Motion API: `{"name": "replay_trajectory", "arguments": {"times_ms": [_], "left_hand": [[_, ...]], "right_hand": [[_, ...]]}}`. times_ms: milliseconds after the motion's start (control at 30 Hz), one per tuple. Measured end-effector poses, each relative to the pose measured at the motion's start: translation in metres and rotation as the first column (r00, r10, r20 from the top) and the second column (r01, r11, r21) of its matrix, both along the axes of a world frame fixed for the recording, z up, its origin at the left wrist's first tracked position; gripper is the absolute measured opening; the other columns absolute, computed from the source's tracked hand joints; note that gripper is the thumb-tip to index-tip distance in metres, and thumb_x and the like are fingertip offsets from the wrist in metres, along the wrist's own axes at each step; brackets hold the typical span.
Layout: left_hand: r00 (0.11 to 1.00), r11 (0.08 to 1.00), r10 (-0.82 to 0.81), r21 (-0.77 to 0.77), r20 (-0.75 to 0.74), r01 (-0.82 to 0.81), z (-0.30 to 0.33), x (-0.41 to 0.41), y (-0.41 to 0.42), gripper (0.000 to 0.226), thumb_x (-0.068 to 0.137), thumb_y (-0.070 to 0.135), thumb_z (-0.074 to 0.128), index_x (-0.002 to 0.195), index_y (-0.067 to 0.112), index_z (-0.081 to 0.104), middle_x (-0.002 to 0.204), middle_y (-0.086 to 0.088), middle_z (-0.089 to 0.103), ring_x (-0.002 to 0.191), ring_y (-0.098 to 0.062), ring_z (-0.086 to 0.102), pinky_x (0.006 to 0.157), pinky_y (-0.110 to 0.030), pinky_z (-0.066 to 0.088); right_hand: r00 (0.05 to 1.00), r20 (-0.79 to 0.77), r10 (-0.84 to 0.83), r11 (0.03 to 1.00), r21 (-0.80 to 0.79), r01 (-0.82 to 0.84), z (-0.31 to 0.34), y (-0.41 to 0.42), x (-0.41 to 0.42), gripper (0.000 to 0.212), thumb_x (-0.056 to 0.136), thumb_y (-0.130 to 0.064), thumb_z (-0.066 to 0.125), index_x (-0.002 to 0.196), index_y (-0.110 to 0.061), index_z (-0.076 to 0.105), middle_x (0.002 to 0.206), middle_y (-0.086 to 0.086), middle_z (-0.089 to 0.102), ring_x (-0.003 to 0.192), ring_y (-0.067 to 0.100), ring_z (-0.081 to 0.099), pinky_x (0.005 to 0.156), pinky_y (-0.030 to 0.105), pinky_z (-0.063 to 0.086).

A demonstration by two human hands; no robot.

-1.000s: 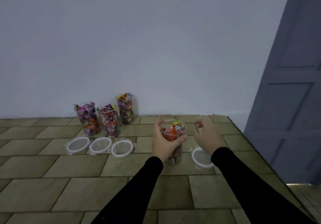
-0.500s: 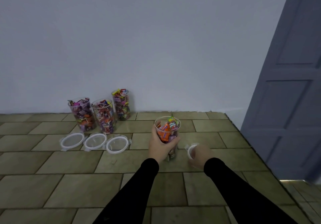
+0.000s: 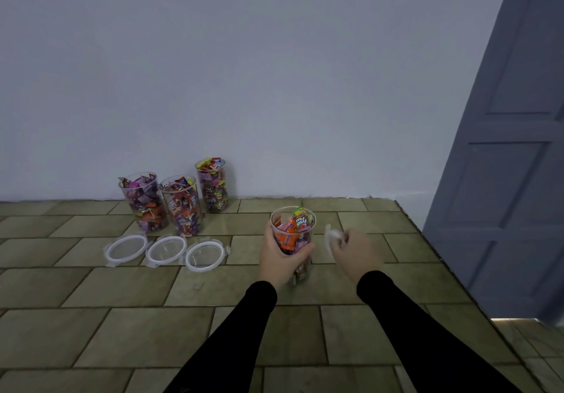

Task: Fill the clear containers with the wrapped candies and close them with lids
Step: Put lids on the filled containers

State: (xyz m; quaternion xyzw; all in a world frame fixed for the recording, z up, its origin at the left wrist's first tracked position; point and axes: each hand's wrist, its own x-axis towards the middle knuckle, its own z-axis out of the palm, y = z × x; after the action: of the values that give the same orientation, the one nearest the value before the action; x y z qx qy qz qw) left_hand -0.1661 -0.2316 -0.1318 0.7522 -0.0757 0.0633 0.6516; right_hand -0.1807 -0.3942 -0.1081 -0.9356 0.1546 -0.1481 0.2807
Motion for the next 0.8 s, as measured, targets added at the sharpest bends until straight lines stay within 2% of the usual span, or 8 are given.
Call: {"name": "replay_trajectory", "arguments": {"times_ms": [67, 167, 267, 333, 433, 533, 633, 800], "left_hand": [[1.000, 1.000, -0.002, -0.010, 0.002, 0.002, -0.001, 0.000, 0.001, 0.081, 0.068, 0.028, 0.087, 0.130, 0.034, 0.036, 0.118, 0.015, 0.057, 0.101, 0.008, 0.057, 0.071, -0.005, 0.047], [1.000, 1.000, -0.005, -0.014, 0.016, 0.005, 0.001, 0.000, 0.001, 0.077, 0.068, 0.027, 0.087, 0.125, 0.037, 0.037, 0.117, 0.015, 0.058, 0.101, 0.006, 0.058, 0.073, -0.007, 0.047], [1.000, 1.000, -0.008, -0.015, 0.020, 0.008, 0.002, -0.001, 0.001, 0.078, 0.067, 0.028, 0.087, 0.124, 0.041, 0.036, 0.116, 0.017, 0.058, 0.101, 0.006, 0.058, 0.074, -0.006, 0.047], [1.000, 1.000, -0.015, -0.016, 0.021, 0.015, 0.002, -0.001, 0.002, 0.080, 0.067, 0.029, 0.088, 0.126, 0.041, 0.036, 0.116, 0.017, 0.058, 0.100, 0.007, 0.059, 0.075, -0.007, 0.047], [0.999, 0.999, -0.016, -0.029, 0.030, 0.017, 0.002, 0.000, 0.003, 0.076, 0.067, 0.027, 0.088, 0.124, 0.039, 0.040, 0.116, 0.016, 0.060, 0.098, 0.009, 0.060, 0.075, -0.009, 0.048], [0.999, 0.999, -0.021, -0.033, 0.032, 0.022, 0.002, 0.001, 0.003, 0.071, 0.067, 0.024, 0.088, 0.117, 0.042, 0.041, 0.114, 0.016, 0.060, 0.099, 0.006, 0.061, 0.076, -0.012, 0.049], [0.999, 0.998, -0.042, -0.036, 0.026, 0.042, 0.001, 0.002, 0.003, 0.072, 0.067, 0.024, 0.087, 0.120, 0.040, 0.041, 0.116, 0.013, 0.061, 0.101, 0.001, 0.062, 0.081, -0.017, 0.051], [0.998, 0.997, -0.062, -0.044, 0.014, 0.062, 0.001, 0.002, 0.006, 0.071, 0.065, 0.029, 0.088, 0.117, 0.042, 0.042, 0.116, 0.013, 0.062, 0.102, 0.000, 0.062, 0.082, -0.019, 0.051]], "right_hand": [[0.980, 0.200, -0.006, 0.996, 0.088, -0.012, 0.014, -0.002, 0.006, 0.024, 0.099, -0.027, 0.042, 0.090, -0.009, 0.055, 0.093, 0.012, 0.059, 0.081, 0.029, 0.055, 0.068, 0.035, 0.042], [0.872, 0.490, -0.014, 0.971, 0.213, -0.104, 0.043, 0.001, 0.009, 0.026, 0.102, -0.017, 0.037, 0.115, -0.002, 0.055, 0.111, 0.009, 0.052, 0.096, 0.018, 0.048, 0.078, 0.019, 0.031], [0.730, 0.683, -0.025, 0.942, 0.260, -0.211, 0.067, 0.013, 0.005, 0.027, 0.101, -0.013, 0.035, 0.116, 0.000, 0.054, 0.108, 0.004, 0.050, 0.094, 0.003, 0.041, 0.079, 0.009, 0.030], [0.679, 0.734, 0.002, 0.872, 0.332, -0.361, 0.072, 0.024, 0.002, 0.026, 0.099, -0.018, 0.034, 0.112, -0.009, 0.054, 0.101, -0.002, 0.053, 0.089, 0.004, 0.046, 0.079, 0.009, 0.036], [0.784, 0.605, 0.142, 0.688, 0.509, -0.517, 0.073, 0.040, 0.005, 0.022, 0.103, -0.018, 0.034, 0.103, -0.019, 0.056, 0.090, -0.004, 0.056, 0.077, 0.008, 0.050, 0.069, 0.020, 0.042], [0.898, 0.401, 0.180, 0.760, 0.524, -0.386, 0.065, 0.043, 0.017, 0.028, 0.103, -0.020, 0.034, 0.106, -0.013, 0.061, 0.096, 0.001, 0.062, 0.091, 0.017, 0.058, 0.080, 0.032, 0.047], [0.943, 0.297, 0.150, 0.797, 0.528, -0.293, 0.062, 0.042, 0.026, 0.032, 0.102, -0.024, 0.034, 0.104, -0.011, 0.063, 0.098, 0.004, 0.065, 0.095, 0.022, 0.060, 0.087, 0.038, 0.047], [0.972, 0.130, 0.198, 0.914, 0.333, -0.231, 0.064, 0.042, 0.041, 0.034, 0.101, -0.024, 0.034, 0.098, -0.005, 0.062, 0.095, 0.010, 0.062, 0.088, 0.025, 0.055, 0.072, 0.030, 0.039]]}}
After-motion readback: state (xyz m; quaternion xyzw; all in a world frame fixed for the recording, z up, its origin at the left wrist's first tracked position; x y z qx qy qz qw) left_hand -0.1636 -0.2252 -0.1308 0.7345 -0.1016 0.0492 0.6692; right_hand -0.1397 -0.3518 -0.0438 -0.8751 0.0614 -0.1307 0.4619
